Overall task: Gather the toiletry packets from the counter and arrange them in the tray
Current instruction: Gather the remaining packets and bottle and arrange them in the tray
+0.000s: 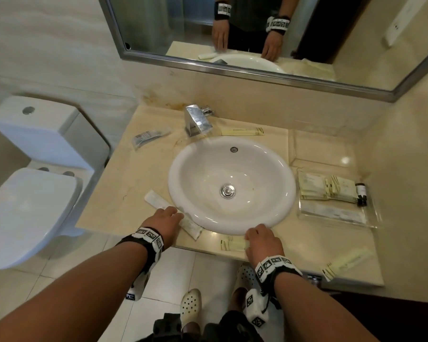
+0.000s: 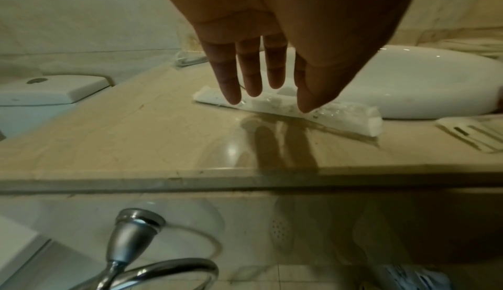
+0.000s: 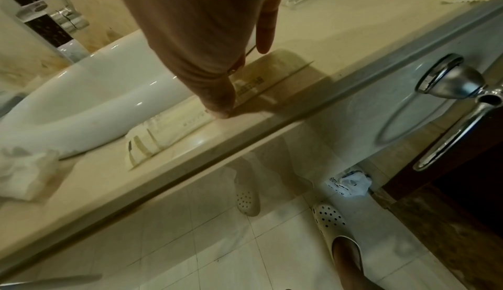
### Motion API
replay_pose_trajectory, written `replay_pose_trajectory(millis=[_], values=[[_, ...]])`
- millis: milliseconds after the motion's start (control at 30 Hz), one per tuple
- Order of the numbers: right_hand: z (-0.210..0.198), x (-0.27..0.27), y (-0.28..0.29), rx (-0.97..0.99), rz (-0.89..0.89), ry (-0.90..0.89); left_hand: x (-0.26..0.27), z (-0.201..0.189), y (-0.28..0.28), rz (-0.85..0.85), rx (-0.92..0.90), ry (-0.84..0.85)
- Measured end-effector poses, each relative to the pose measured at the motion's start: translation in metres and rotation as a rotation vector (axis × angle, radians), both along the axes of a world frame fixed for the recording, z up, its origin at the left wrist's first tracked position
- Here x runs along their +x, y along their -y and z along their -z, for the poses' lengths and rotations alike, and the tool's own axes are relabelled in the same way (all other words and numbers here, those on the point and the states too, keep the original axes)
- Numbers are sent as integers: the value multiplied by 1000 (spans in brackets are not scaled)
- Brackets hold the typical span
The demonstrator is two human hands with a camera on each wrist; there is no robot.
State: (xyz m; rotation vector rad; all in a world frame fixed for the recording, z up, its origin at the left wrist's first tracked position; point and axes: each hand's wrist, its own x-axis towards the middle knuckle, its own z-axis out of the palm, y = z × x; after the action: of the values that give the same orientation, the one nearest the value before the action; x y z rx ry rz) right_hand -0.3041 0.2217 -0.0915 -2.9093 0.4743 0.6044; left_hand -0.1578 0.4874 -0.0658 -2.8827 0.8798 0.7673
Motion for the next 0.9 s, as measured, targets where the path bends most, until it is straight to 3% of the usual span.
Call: replay_pose_trajectory(millis=[400,567,900], values=[[0,2,-1,-10,-117,-70,2,0,12,106,103,60],[-3,-1,11,3,-98,-2,1,0,24,185,192,112],[-7,-24,51,-88,-69,55,7,6,37,270,194,119]])
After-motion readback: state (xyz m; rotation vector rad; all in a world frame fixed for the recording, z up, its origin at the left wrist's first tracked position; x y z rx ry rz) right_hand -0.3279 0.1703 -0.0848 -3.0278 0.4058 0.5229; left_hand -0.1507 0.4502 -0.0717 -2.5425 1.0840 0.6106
